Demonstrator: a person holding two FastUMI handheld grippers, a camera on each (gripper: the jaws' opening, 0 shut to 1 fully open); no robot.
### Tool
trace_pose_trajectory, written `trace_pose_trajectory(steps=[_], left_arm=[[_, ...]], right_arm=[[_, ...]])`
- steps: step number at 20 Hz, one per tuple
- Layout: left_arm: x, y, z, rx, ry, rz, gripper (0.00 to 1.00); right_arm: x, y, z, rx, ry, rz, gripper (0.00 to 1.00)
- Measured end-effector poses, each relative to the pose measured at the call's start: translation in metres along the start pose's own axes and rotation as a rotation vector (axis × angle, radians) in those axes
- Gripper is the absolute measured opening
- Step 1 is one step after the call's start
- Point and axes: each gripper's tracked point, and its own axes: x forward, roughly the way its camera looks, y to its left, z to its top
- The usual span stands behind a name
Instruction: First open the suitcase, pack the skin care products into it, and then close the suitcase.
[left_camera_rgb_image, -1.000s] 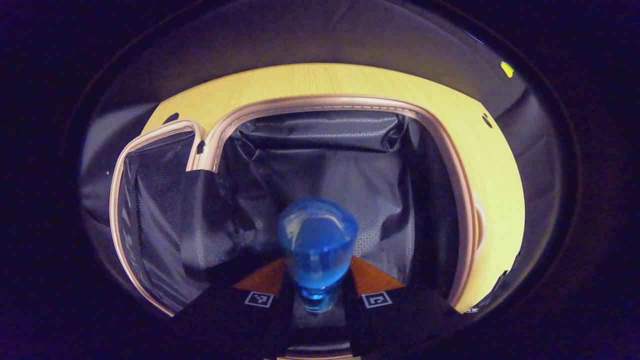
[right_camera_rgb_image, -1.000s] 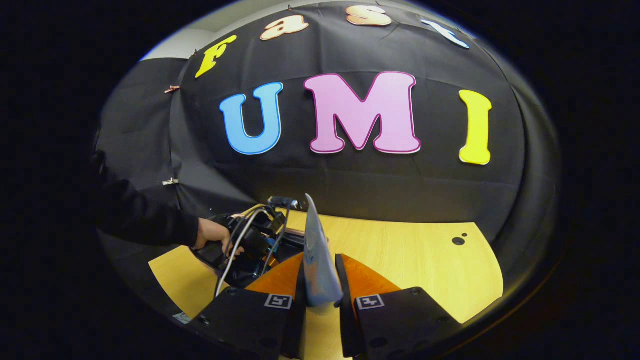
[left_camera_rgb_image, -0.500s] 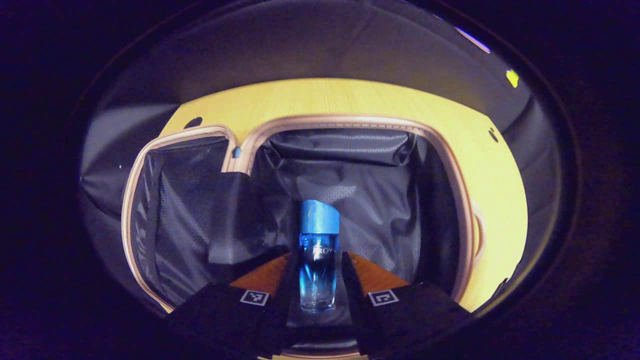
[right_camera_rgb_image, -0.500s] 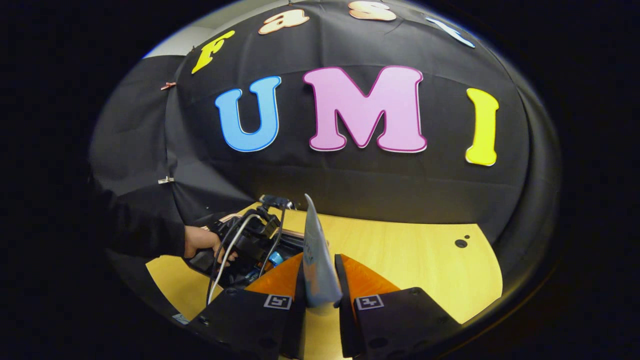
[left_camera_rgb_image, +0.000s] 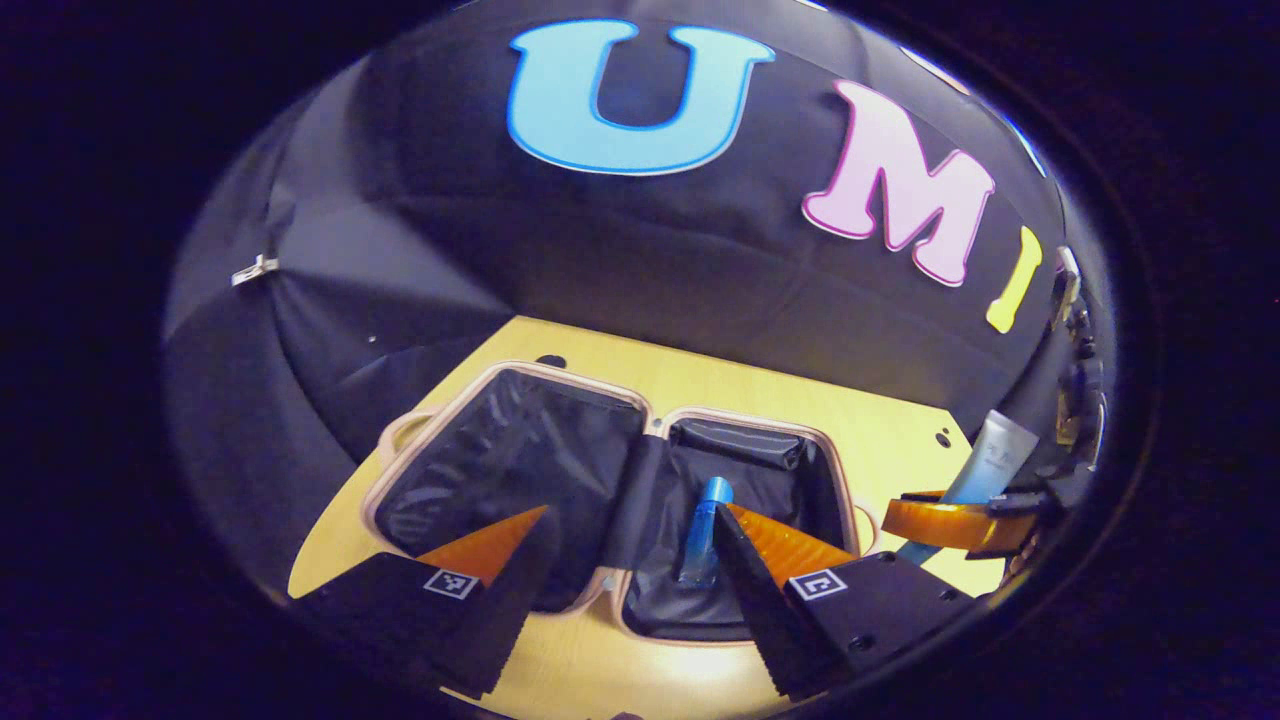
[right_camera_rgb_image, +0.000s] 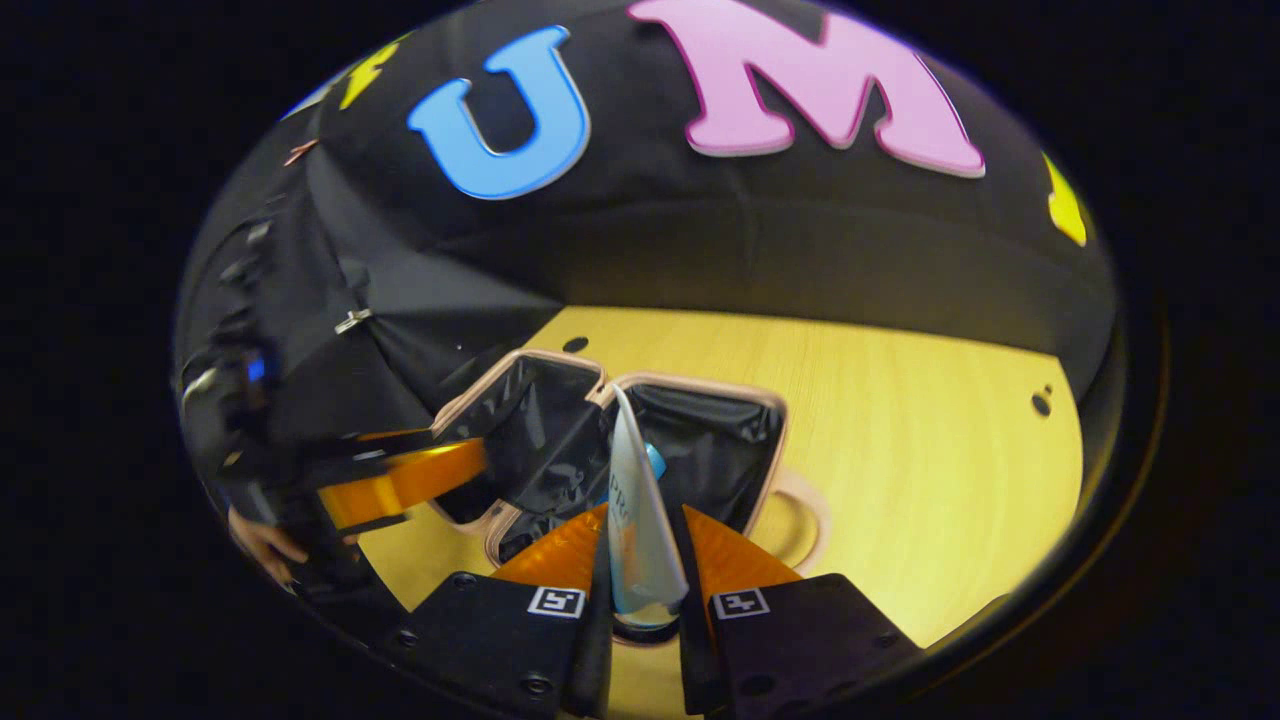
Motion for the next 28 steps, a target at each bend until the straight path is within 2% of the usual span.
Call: trace_pose_trajectory(steps=[3, 7, 8, 11, 12, 13, 15, 16, 17, 19, 20, 21, 23, 24, 28], left_arm=[[-0.036, 0.038, -0.025, -0.113, 0.015, 0.056, 0.97], [-0.077, 0.063, -0.026, -0.145, -0.032, 0.1, 0.96], [-0.094, 0.062, -0.02, -0.148, -0.054, 0.093, 0.97], [-0.117, 0.055, -0.01, -0.175, -0.076, 0.046, 0.96], [-0.121, 0.056, -0.009, -0.178, -0.081, 0.034, 0.96], [-0.123, 0.056, -0.007, -0.177, -0.084, 0.032, 0.97], [-0.12, 0.056, -0.009, -0.164, -0.08, 0.035, 0.97], [-0.113, 0.056, -0.01, -0.152, -0.077, 0.048, 0.97], [-0.104, 0.062, -0.007, -0.128, -0.077, 0.073, 0.97], [-0.093, 0.09, -0.007, -0.08, -0.068, 0.118, 0.96], [-0.086, 0.103, -0.002, -0.069, -0.072, 0.136, 0.96], [-0.077, 0.115, 0.007, -0.067, -0.079, 0.14, 0.97], [-0.052, 0.127, 0.026, -0.096, -0.107, 0.124, 0.96], [-0.032, 0.147, 0.035, -0.12, -0.117, 0.122, 0.96], [0.037, 0.217, 0.038, -0.301, -0.074, 0.153, 0.97]], right_arm=[[0.048, -0.008, -0.02, 0.042, 0.107, -0.034, 0.31], [0.099, -0.03, -0.057, 0.174, 0.284, -0.172, 0.31], [0.114, -0.036, -0.068, 0.18, 0.322, -0.229, 0.31], [0.122, -0.041, -0.083, 0.224, 0.395, -0.31, 0.31], [0.121, -0.046, -0.086, 0.227, 0.41, -0.33, 0.24], [0.121, -0.046, -0.086, 0.222, 0.408, -0.341, 0.4], [0.121, -0.042, -0.086, 0.218, 0.418, -0.345, 0.42], [0.12, -0.028, -0.079, 0.234, 0.407, -0.307, 0.42], [0.111, -0.02, -0.073, 0.239, 0.385, -0.276, 0.63], [0.092, -0.014, -0.059, 0.221, 0.312, -0.243, 0.78], [0.081, -0.01, -0.049, 0.208, 0.255, -0.224, 0.93], [0.067, -0.006, -0.036, 0.192, 0.196, -0.199, 0.97], [0.036, 0.003, -0.021, 0.173, 0.114, -0.157, 0.98], [0.011, 0.004, -0.014, 0.167, 0.064, -0.139, 0.98], [-0.064, -0.013, 0.004, 0.24, -0.116, -0.143, 0.98]])
